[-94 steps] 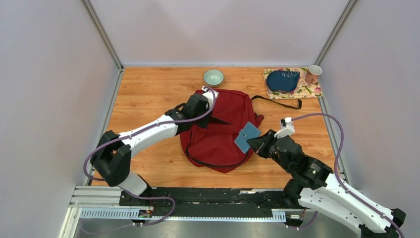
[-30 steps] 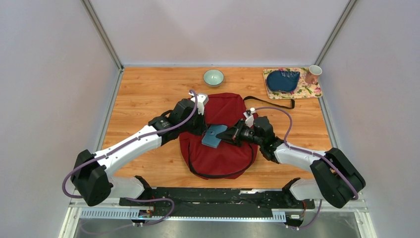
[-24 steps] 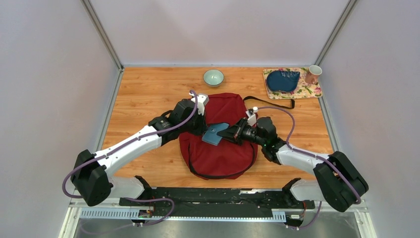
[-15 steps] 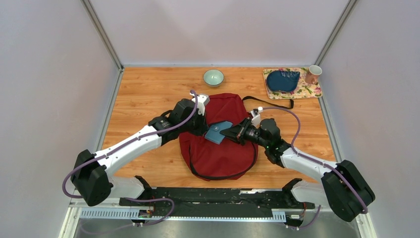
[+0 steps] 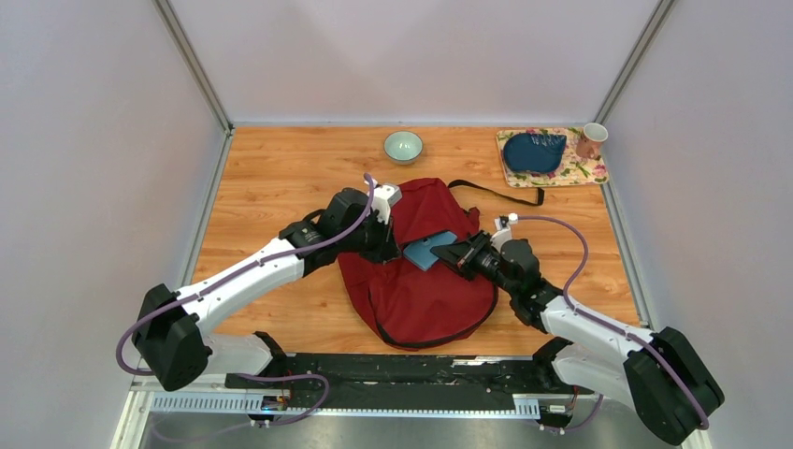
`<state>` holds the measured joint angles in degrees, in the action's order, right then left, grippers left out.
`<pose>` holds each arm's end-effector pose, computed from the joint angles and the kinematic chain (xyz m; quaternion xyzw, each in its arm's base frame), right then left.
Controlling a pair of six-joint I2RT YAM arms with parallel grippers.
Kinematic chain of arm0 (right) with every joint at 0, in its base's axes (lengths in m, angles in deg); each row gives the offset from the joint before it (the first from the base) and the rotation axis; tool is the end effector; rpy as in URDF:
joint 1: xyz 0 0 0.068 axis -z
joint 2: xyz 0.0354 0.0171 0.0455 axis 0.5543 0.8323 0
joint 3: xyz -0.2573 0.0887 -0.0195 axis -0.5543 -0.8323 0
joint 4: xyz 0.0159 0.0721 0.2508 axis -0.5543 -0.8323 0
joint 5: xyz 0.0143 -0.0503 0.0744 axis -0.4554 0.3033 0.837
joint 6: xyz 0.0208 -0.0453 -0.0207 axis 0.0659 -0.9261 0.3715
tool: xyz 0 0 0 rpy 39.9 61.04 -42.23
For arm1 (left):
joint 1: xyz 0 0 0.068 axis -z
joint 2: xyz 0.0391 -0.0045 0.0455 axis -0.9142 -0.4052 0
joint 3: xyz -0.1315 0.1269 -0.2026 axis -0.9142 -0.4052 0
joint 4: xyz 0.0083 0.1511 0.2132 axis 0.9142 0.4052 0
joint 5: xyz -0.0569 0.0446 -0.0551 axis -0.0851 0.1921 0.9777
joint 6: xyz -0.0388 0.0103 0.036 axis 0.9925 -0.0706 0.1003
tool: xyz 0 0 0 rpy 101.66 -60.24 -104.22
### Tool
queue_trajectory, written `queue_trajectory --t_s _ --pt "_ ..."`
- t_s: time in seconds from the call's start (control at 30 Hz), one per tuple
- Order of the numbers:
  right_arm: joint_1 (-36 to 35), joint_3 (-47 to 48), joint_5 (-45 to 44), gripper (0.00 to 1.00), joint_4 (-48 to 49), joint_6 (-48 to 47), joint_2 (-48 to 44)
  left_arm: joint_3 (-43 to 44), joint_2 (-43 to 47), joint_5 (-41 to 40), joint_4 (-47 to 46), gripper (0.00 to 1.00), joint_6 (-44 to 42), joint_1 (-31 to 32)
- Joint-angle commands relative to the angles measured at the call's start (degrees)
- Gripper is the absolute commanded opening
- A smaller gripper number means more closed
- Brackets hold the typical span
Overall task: Pack the student bag
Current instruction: Place the personal item in the student bag.
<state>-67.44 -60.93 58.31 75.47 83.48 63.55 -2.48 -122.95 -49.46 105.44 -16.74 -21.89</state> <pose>0.1724 0.1235 0.1909 0.2409 0.7588 0.5386 0.2758 0.1946 -0.1997 0.2839 0.2080 0.8734 -0.3173 0.3054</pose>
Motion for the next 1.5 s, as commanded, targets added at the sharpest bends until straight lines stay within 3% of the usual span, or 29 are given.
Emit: queue_trajectory --t_s 0.0,0.27,0.37,0.57,0.8,0.83,1.0,1.2,1.47 --pt "0.6 1.9 -5.8 0.0 5.8 -0.7 -2.6 -0.5 1.7 6.1 2.8 0.0 -0.2 0.5" --pt "-1.9 5.4 -9.5 0.0 2.5 -0.6 -3.5 0.7 2.1 7.0 3.3 0.0 -0.2 0.7" --pt "-1.9 5.9 -8.2 0.0 5.7 0.7 -1.8 1.6 2.5 6.7 4.3 0.0 0.0 0.7" --pt "-6.7 6.1 -8.8 0.0 9.7 5.6 -1.0 2.6 2.3 -0.6 8.8 0.0 -1.0 0.7" --pt "-12.5 11.2 -20.4 0.0 -7.2 -5.1 -5.2 0.4 4.5 -3.6 6.4 0.0 0.0 0.7" --pt "-13.1 12.7 -22.9 0.0 -13.3 -6.3 -5.5 0.4 4.6 -3.8 6.5 0.0 0.0 0.7" --pt "-13.9 12.7 -30.5 0.0 -18.4 -7.4 -8.4 -0.7 6.5 -6.1 6.2 0.0 0.4 0.6" --pt "-14.0 9.0 -29.4 0.0 -8.1 -6.5 -10.7 -2.9 8.0 -5.0 2.7 0.0 0.4 0.6" --pt "-14.6 9.6 -22.9 0.0 6.9 -3.1 -0.8 -2.1 6.6 -3.0 3.4 0.0 -0.7 0.6"
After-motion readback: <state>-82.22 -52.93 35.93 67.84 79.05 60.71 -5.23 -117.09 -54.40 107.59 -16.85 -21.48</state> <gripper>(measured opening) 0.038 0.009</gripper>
